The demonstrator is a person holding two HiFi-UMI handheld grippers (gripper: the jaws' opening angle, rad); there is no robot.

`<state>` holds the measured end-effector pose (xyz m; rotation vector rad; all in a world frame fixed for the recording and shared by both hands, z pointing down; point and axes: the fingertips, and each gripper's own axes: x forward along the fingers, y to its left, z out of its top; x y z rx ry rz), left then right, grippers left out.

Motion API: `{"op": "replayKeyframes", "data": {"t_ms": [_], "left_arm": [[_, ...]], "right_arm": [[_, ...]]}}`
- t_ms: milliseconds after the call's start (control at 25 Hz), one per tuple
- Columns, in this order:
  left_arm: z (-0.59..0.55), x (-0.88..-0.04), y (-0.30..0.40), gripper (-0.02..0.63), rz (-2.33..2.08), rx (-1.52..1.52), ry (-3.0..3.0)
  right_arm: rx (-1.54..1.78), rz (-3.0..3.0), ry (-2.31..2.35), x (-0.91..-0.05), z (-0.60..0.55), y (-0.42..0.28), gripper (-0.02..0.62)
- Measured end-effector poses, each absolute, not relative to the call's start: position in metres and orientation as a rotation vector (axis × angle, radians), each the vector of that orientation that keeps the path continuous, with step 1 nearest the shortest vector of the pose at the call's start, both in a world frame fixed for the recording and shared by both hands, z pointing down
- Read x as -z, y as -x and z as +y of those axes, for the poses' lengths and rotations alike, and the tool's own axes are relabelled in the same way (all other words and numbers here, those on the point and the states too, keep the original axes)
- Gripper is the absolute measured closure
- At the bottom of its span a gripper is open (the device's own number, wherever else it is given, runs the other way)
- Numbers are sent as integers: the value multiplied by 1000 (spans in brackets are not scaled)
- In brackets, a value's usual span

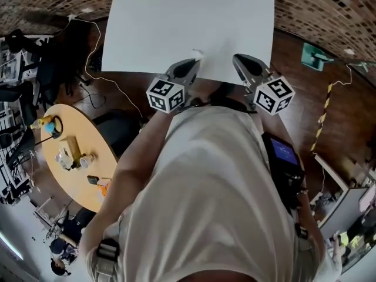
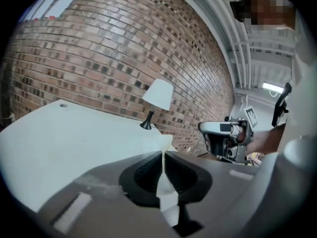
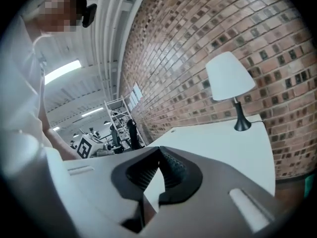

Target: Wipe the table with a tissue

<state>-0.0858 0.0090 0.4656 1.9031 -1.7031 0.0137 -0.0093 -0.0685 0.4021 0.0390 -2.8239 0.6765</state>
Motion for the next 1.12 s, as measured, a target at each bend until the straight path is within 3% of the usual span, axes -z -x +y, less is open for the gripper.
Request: {"op": "replayKeyframes", "data": {"t_ms": [320, 1120], "left_arm": [[120, -425, 141, 584, -1894, 85, -1872], [108, -406, 124, 583, -1862, 125, -1953]], "right_arm": [[-469, -2840, 142, -370, 42, 63, 588], [-491, -2845, 196, -359, 56, 62, 588]]}}
